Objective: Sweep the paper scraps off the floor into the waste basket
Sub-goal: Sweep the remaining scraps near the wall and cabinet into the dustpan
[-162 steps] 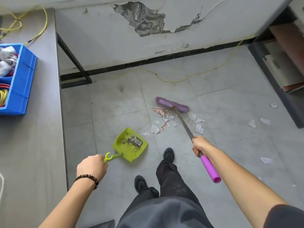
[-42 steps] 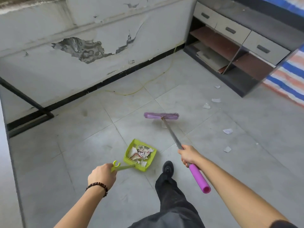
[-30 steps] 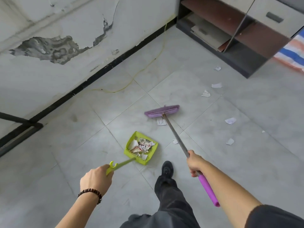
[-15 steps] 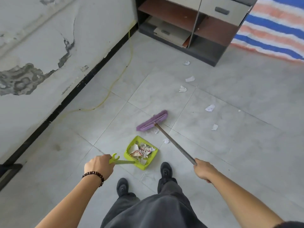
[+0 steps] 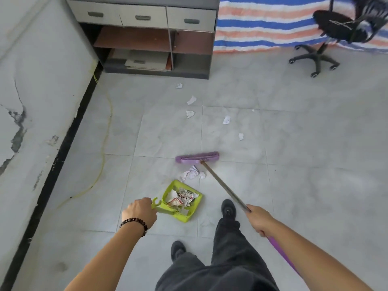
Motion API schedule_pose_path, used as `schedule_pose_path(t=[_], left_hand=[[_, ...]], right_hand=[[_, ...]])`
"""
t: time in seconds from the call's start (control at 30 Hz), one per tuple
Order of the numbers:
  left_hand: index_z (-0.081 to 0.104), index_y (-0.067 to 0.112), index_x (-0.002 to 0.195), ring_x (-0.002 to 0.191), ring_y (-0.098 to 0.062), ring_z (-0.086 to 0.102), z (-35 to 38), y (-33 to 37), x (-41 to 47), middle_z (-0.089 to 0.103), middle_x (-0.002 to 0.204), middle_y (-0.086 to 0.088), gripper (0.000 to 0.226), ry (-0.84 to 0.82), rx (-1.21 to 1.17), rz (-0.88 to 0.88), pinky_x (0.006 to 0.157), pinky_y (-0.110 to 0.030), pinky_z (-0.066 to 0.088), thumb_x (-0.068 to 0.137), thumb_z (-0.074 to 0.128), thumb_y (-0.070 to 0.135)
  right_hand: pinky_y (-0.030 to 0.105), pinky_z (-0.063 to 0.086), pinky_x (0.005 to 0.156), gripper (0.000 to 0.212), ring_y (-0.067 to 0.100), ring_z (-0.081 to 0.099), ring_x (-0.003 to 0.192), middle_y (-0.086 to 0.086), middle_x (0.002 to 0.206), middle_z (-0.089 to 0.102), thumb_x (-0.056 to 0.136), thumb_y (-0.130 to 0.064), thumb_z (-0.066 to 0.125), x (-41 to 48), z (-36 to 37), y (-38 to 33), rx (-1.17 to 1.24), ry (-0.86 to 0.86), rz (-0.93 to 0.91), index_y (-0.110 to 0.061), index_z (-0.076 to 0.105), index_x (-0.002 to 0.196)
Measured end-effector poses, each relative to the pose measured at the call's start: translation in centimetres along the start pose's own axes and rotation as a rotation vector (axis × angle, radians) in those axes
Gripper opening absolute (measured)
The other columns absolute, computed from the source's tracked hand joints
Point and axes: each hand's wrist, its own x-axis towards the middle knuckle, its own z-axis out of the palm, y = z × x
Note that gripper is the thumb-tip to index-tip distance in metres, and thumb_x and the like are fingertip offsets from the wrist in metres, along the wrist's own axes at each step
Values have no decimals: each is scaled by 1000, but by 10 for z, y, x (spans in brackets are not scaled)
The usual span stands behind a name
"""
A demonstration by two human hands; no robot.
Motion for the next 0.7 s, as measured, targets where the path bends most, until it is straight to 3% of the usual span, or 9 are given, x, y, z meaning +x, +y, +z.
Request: schedule_pose_path(t=[0.07,0.17,0.23,0.33,0.43,0.53,0.57,0.63,0.7], left_hand=[[63,27,101,91,-22,65,5,-15,1,67,97,3,17,-9,-11,14,64,-26,44,91,52,36],[63,25,98,82,-22,62,13,-29,0,66,90,3,17,-38,-19,-2,65,-27,49,91,51,35],[63,24,97,82,-22,63,23,-29,-4,65,88,3,19,-53,-21,-2,66,-28,52,93,49,36],[62,22,98,87,-24,65,27,-24,-10,65,90,1,18,-46,-32,-5,66,-29,51,93,49,33],[62,18,96,87,-26,65,20,-18,2,66,92,-2,14,-40,-32,-15,65,-29,50,91,51,26],[58,16,89,85,-27,64,14,-5,4,66,92,-5,6,-61,-37,-9,65,-31,51,89,52,19],[56,16,87,82,-26,62,12,0,3,66,92,-5,4,-65,-39,-8,65,-31,51,88,52,17],[55,17,87,79,-25,59,10,2,2,65,92,-4,4,-71,-34,-4,64,-30,50,87,51,15],[55,17,88,83,-26,62,8,-2,2,65,93,-4,4,-80,-35,0,65,-30,51,88,51,17]], right_hand=[[20,32,34,31,16,42,40,7,74,52,101,-18,27,-7,21,-18,22,1,8,-27,46,123],[23,40,37,42,17,54,45,8,72,57,90,6,38,-5,41,-49,-47,-13,30,-10,47,128],[24,45,43,47,18,58,53,8,73,59,81,13,47,-5,48,-71,-59,-25,37,-3,49,126],[34,58,63,42,27,68,77,16,94,66,75,15,56,-9,61,-95,-141,-86,34,7,55,116],[31,52,54,40,28,66,69,13,79,59,83,11,51,-28,84,-90,-210,-170,35,5,49,123],[22,42,46,42,18,55,60,6,79,51,89,3,48,-50,102,-69,-216,-223,-39,2,44,131],[21,39,45,35,15,49,56,4,76,48,93,-3,44,-55,102,-62,-154,-245,-64,-2,47,128],[21,37,39,14,14,45,48,4,68,43,96,-11,40,-56,88,-53,56,-283,-51,-8,53,100],[20,33,30,17,11,42,33,6,61,42,94,-11,46,-54,61,-49,303,-287,15,-13,48,78]])
